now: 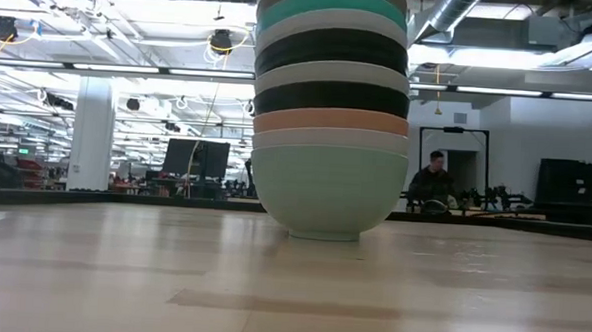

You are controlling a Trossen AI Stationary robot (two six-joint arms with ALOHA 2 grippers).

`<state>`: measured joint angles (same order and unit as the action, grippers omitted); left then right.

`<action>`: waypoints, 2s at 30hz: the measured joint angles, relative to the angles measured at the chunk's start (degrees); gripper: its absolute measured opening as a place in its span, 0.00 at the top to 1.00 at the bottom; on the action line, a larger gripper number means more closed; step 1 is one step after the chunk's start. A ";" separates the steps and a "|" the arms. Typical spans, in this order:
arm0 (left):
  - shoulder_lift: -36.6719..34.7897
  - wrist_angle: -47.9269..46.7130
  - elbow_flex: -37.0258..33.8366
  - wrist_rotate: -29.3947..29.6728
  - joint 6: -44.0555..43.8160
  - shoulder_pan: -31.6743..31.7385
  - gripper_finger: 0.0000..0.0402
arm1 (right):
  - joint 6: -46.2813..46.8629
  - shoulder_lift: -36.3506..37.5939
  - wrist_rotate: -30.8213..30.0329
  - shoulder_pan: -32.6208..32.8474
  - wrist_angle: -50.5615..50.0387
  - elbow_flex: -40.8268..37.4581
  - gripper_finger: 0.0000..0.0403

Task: Nest bowls inside each other
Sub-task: Return to Home Position

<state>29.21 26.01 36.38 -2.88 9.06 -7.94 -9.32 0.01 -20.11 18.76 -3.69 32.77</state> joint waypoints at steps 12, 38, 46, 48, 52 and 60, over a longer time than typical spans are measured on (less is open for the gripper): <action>-6.89 38.96 -34.28 5.28 -13.97 6.29 0.89 | -0.09 -0.04 -2.25 -0.61 2.45 -11.13 0.24; -6.36 -20.33 -35.78 20.79 -16.35 12.82 0.89 | 6.35 -4.28 -5.51 -10.29 7.07 -32.19 0.24; -2.98 -23.29 -35.22 17.20 -16.72 12.82 0.89 | 6.31 -4.21 -5.49 -10.27 7.09 -32.19 0.24; -2.94 -24.27 -35.06 17.10 -16.72 12.82 0.89 | 6.31 -4.21 -5.50 -10.27 7.09 -32.19 0.24; -2.95 -24.43 -35.02 16.96 -16.74 12.82 0.89 | 6.31 -4.21 -5.48 -10.27 7.07 -32.19 0.24; -2.95 -24.62 -35.00 16.90 -16.79 12.82 0.89 | 6.31 -4.21 -5.50 -10.27 7.05 -32.19 0.24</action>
<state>26.26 1.39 1.39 14.02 -7.73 4.89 -3.01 -4.21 -25.60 8.49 3.36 0.58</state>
